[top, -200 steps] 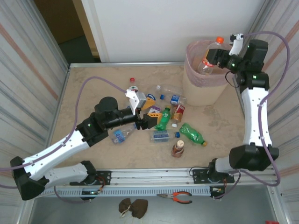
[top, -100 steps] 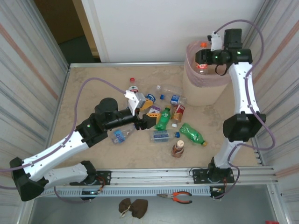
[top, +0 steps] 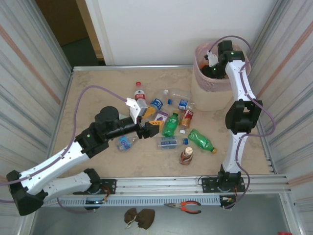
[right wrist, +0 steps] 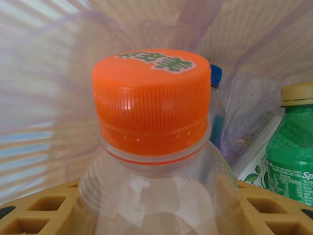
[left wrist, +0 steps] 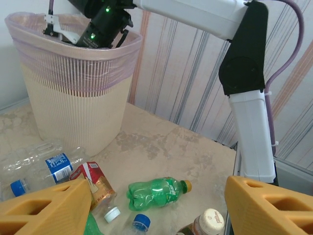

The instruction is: Put the plastic bottles in the bin

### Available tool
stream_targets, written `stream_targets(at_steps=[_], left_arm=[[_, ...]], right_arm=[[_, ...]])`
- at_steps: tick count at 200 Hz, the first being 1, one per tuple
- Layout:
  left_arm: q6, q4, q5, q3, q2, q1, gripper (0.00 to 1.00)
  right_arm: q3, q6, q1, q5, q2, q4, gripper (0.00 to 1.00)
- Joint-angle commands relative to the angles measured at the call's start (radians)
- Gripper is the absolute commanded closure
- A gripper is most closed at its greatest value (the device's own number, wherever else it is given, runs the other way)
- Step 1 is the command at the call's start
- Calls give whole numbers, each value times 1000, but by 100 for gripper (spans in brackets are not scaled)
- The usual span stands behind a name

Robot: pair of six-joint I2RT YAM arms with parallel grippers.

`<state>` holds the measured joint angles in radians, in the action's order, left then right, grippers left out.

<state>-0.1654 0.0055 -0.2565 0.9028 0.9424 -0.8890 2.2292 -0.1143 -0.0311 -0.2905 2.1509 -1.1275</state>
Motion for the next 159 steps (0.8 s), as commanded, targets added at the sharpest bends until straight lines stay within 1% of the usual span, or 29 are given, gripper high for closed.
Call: stream_targets(at_steps=[1,36,73,89,115,159], left_arm=[[-16,2,21,-12,-29,11,27],[-16,-15,33,-11,-31,14,27],[-20,-100,73,9,-29,25,27],[-29,-139,79,16,-25,43,27],[-34,-202,78,25,-19,75,28],[-37,-325,73,42,12,130,28]], right_arm=[[39,-8,9,-1,37,-43,45],[67,-10,13,-8,118,-58,41],[85,-3,10,-24,158,-63,29],[85,0,7,-23,152,-60,22],[84,-1,4,-13,127,-63,15],[75,5,4,-7,47,-59,14]])
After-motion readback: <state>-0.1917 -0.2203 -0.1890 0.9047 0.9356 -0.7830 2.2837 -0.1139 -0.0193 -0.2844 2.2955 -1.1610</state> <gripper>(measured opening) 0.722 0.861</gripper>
